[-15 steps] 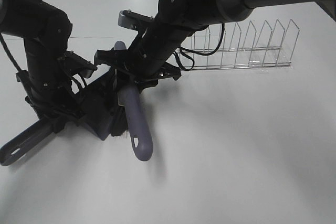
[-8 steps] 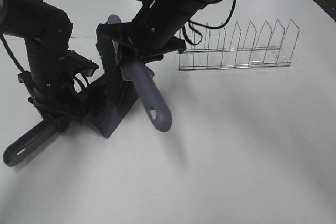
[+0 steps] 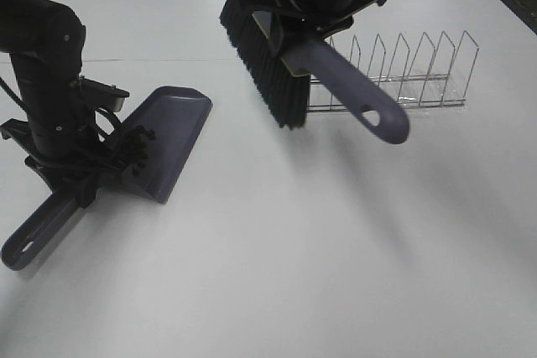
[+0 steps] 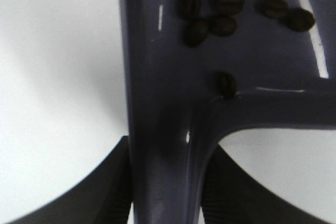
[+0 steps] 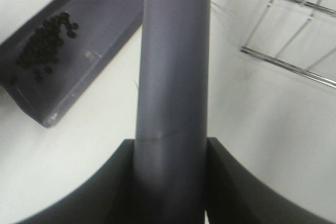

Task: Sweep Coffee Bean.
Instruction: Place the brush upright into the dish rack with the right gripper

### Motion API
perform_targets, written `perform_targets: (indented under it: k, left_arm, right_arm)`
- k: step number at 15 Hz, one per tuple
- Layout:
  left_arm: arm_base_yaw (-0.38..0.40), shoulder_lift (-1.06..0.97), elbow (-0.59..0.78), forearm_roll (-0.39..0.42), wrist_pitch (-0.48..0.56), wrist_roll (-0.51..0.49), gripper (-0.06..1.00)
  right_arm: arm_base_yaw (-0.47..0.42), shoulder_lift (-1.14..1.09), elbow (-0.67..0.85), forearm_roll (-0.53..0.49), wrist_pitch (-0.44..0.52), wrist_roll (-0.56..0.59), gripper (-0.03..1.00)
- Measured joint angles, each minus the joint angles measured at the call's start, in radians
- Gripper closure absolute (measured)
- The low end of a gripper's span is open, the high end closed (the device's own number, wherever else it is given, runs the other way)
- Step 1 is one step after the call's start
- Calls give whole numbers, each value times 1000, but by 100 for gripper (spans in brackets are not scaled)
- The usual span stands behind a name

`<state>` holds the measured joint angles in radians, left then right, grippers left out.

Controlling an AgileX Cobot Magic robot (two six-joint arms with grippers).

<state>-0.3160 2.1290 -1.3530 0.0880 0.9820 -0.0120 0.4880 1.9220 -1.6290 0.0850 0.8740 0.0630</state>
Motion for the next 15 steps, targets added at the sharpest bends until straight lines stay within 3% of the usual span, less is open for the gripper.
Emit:
perform_targets:
  k: [2,3,6,12,15]
  left_arm:
    - [3,-6,0,-28,-1,-4,61]
    - [3,-6,0,-61,-10,-28,61]
    - [3,-6,0,-80,-20,-43,61]
    - [3,-6,0,-88,-20,-94,61]
    - [3,-6,0,-88,-20,-94,61]
  right_arm:
    - [0,-56,0,-85,119,30,65]
    - [0,-103,0,-186,219,52,65]
    - [0,-157,0,-282,331,90,65]
    - [0,-260,187,-367,341,231,65]
    - [-15,-272,331,-373,250,301,65]
